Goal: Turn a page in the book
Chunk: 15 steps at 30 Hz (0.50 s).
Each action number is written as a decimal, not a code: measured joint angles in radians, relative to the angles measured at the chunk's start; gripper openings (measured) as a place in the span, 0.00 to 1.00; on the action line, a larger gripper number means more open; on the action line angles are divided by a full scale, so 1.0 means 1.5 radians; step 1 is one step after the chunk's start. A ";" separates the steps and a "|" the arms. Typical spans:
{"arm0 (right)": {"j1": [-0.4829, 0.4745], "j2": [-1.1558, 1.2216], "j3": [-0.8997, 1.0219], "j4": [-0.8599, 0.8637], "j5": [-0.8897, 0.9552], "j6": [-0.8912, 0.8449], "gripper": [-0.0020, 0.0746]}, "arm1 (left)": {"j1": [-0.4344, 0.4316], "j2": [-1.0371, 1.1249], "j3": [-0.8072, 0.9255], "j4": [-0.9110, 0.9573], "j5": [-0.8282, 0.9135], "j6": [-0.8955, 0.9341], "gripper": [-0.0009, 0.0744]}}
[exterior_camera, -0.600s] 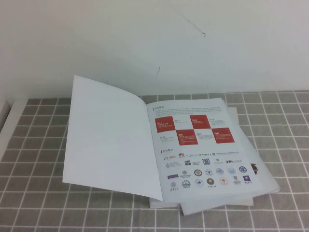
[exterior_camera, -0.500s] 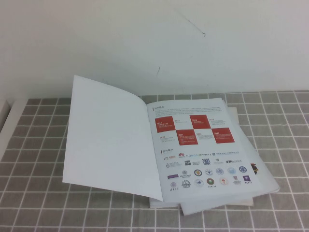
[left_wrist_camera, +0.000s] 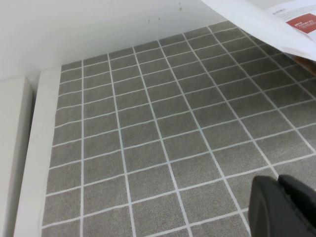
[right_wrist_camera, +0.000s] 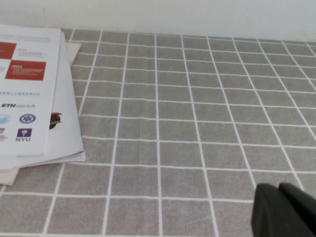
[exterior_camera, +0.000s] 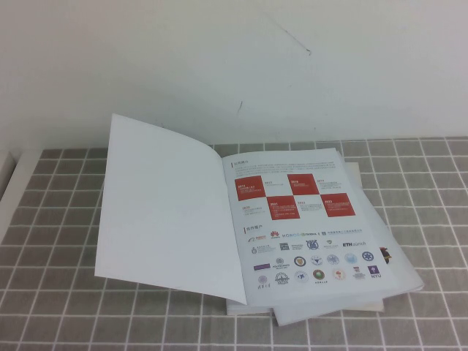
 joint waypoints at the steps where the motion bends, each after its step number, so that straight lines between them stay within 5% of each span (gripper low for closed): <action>1: 0.000 0.000 0.000 0.000 0.000 0.000 0.02 | 0.000 0.000 0.000 0.000 0.000 0.000 0.01; 15: 0.000 0.000 0.006 0.000 -0.052 -0.008 0.02 | 0.000 0.000 0.001 -0.026 -0.019 0.000 0.01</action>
